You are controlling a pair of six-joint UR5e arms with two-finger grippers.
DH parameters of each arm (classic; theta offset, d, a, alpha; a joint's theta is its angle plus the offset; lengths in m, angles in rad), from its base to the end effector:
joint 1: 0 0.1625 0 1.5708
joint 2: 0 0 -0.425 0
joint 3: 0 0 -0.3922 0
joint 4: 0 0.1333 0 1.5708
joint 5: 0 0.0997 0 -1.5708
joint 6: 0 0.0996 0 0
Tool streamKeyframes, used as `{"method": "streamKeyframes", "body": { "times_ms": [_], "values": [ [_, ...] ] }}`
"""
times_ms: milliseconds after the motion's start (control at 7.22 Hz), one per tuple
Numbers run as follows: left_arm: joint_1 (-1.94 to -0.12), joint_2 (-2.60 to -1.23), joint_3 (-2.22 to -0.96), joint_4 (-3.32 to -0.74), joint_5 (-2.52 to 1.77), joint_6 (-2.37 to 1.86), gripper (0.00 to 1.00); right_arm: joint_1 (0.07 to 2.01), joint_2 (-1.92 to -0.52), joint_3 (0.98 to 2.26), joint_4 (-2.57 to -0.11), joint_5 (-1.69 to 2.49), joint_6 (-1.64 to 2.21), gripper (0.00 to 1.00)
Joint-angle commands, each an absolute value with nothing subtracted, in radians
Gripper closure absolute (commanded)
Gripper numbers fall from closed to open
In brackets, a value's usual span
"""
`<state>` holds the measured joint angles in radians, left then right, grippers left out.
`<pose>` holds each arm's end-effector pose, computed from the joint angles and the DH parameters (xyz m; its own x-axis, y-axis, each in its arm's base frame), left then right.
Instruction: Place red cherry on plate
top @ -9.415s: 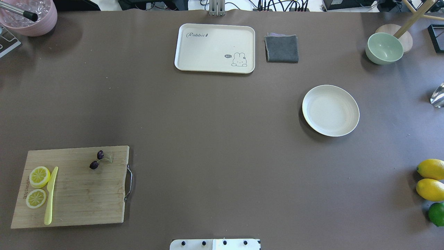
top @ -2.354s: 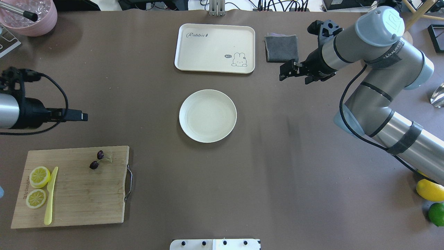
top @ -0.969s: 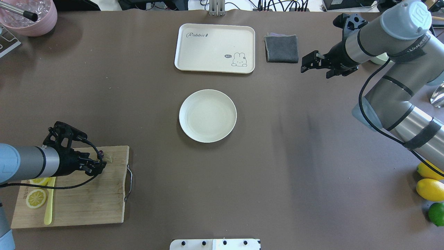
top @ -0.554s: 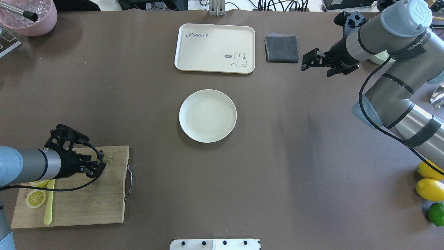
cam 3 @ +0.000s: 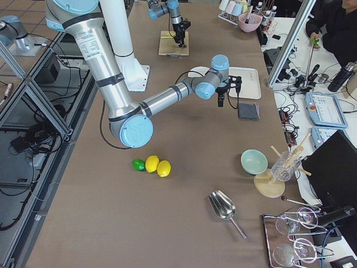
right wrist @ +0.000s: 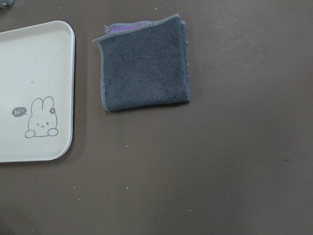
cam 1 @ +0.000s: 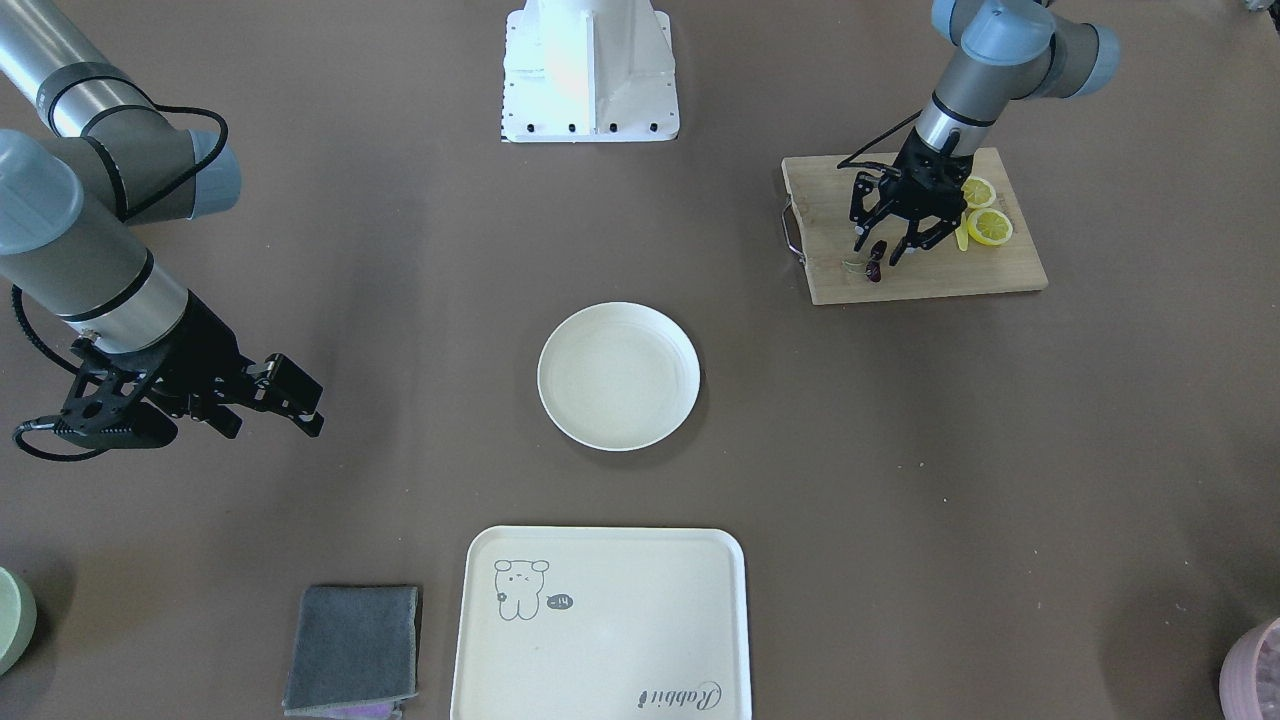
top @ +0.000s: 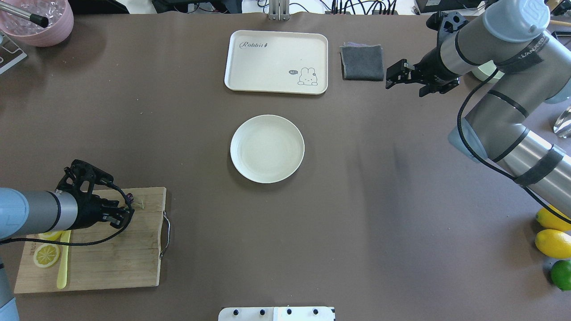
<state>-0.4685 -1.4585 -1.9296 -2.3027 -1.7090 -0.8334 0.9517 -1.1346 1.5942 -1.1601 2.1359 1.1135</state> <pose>0.3656 -0.3190 0.4615 0.6009 0.4423 -0.6658 -0.0794 0.8619 0.5009 -0.3177 -0.5836 0.3517 0.5344 0.1074 0.8384 -0.2388 0.9707 0.0278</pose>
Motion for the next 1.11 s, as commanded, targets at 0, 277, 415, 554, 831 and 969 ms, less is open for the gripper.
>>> {"method": "streamKeyframes", "body": {
  "times_ms": [0, 277, 415, 554, 831, 969],
  "values": [
    [-0.476, -1.457, -1.934, -2.304, -1.71, -0.834, 0.75, 0.951, -1.126, 1.594, -1.173, 2.135, 1.114, 0.0],
    [-0.476, -1.459, -1.933, -2.307, -1.707, -0.834, 0.75, 0.951, -1.126, 1.595, -1.18, 2.129, 1.114, 0.0],
    [-0.474, -1.46, -1.933, -2.307, -1.709, -0.834, 0.75, 0.953, -1.127, 1.598, -1.18, 2.128, 1.114, 0.0],
    [-0.476, -1.462, -1.936, -2.307, -1.713, -0.834, 0.78, 0.954, -1.131, 1.601, -1.18, 2.128, 1.114, 0.0],
    [-0.479, -1.474, -1.951, -2.306, -1.721, -0.834, 0.86, 0.954, -1.131, 1.605, -1.18, 2.131, 1.114, 0.0],
    [-0.529, -1.474, -1.95, -2.304, -1.779, -0.833, 0.88, 0.957, -1.129, 1.606, -1.18, 2.135, 1.114, 0.0]
  ]
}}
